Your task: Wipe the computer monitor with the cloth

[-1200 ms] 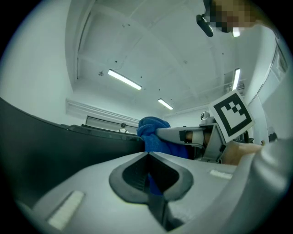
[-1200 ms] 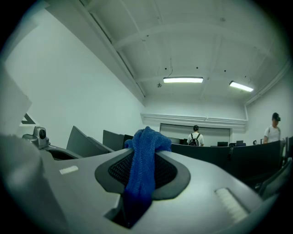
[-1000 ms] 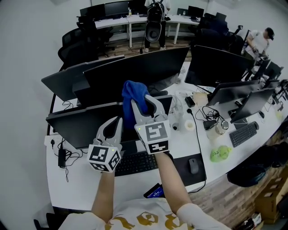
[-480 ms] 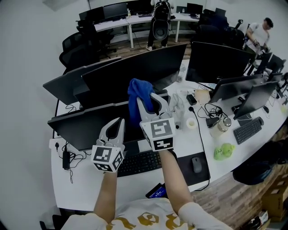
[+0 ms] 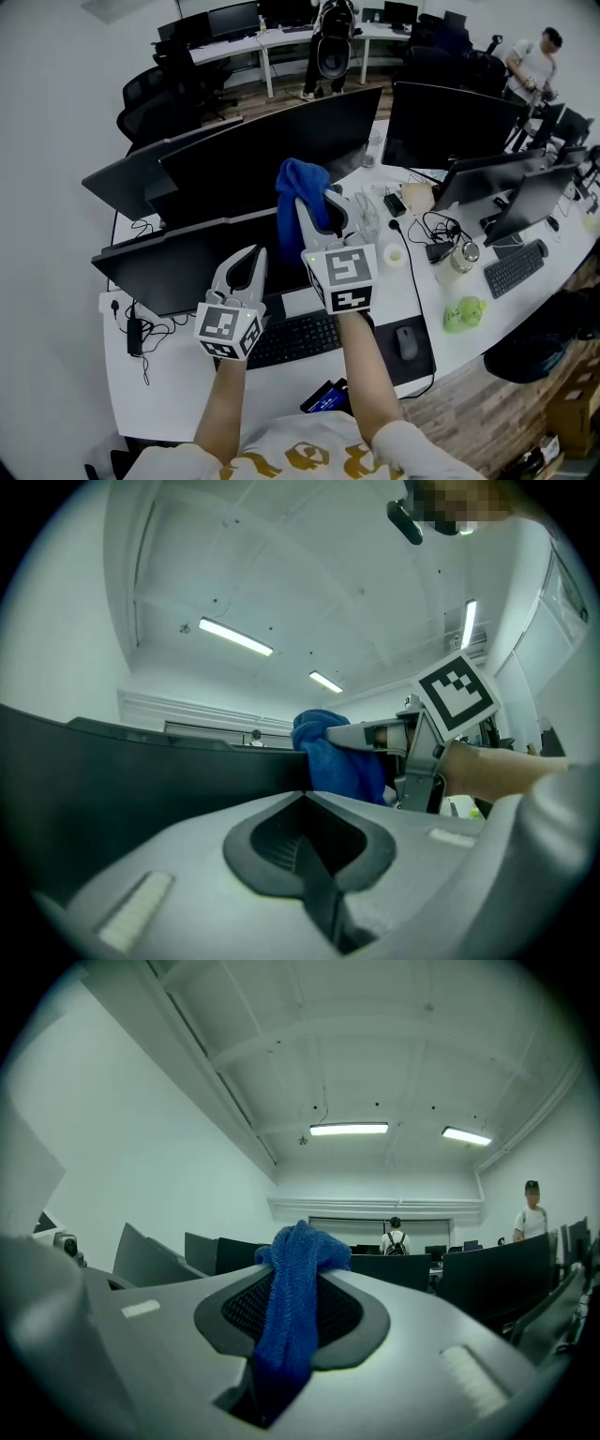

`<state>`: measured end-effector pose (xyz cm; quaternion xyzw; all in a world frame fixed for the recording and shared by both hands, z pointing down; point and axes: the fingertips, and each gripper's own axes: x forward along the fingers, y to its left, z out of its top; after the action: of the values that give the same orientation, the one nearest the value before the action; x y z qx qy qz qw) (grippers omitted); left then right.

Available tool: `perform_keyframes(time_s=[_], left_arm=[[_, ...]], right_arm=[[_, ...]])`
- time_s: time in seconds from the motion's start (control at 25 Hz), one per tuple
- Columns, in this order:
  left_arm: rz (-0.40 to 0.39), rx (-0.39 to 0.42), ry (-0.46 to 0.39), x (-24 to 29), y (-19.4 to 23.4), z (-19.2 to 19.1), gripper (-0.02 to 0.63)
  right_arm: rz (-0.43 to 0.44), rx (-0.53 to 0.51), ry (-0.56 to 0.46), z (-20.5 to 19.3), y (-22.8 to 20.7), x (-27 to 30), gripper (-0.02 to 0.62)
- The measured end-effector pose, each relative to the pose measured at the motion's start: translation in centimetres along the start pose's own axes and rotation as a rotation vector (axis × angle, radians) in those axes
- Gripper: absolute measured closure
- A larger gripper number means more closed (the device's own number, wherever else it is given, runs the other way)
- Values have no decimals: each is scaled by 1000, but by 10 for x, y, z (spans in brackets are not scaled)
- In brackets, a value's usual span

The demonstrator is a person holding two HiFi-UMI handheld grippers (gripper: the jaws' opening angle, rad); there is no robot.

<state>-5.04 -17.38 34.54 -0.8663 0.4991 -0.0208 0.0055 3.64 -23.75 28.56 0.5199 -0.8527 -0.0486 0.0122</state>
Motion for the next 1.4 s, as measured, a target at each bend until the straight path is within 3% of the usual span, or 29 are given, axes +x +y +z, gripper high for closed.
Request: perform_keyframes(time_s=[0.44, 1.24, 1.4], left_arm=[[-59, 4, -1, 19, -21, -3, 604], [-84, -8, 7, 24, -26, -5, 604], [-86, -13, 7, 25, -28, -7, 604]], right_arm=[[-33, 74, -24, -3, -30, -10, 477], [-108, 187, -46, -13, -77, -22, 477], [-142, 189, -5, -28, -89, -25, 479]])
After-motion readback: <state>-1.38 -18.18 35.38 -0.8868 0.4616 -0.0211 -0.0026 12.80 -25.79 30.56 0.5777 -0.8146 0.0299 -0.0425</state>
